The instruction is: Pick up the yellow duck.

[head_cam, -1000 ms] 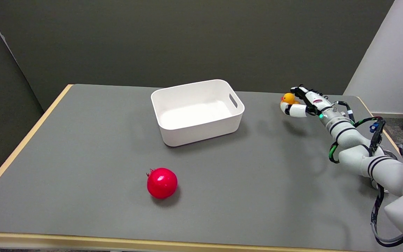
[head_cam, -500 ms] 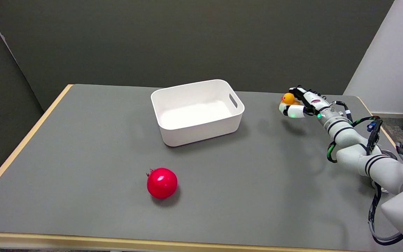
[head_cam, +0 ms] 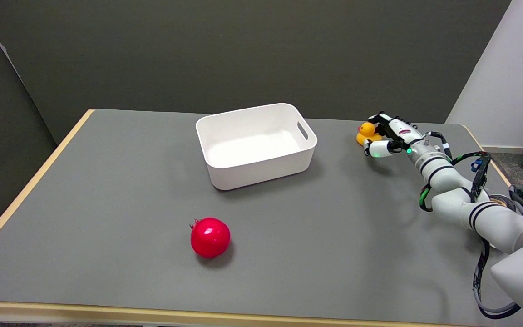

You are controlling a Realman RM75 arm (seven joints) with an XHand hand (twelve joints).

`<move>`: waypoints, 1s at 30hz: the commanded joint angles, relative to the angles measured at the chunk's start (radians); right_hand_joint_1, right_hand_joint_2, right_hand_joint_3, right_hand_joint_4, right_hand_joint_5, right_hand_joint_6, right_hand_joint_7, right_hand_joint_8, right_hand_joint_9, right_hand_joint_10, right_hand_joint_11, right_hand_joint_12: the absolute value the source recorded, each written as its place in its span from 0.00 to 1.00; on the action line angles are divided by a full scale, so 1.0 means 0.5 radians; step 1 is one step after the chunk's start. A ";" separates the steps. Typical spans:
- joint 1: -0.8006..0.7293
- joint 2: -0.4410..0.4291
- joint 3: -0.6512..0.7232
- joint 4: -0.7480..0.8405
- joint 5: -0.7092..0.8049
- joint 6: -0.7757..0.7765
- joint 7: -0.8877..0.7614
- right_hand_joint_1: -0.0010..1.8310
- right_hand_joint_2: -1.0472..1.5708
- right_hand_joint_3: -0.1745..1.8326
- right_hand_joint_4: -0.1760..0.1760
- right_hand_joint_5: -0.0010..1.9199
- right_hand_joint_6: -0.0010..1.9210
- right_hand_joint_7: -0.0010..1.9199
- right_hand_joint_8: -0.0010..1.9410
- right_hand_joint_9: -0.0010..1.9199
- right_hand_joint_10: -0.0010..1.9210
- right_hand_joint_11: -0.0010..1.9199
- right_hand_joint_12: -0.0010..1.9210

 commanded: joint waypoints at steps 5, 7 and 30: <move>-0.011 -0.020 -0.013 0.068 -0.007 -0.006 -0.002 0.44 0.71 0.52 0.66 0.17 0.48 0.31 0.42 0.26 0.54 0.10 0.69; -0.014 -0.020 -0.014 0.078 0.000 -0.006 -0.002 0.43 0.71 0.51 0.65 0.18 0.51 0.31 0.43 0.27 0.55 0.10 0.69; -0.114 0.005 0.159 0.398 0.005 0.116 -0.236 0.49 0.84 0.28 0.57 0.33 0.83 0.35 0.64 0.32 0.66 0.11 0.80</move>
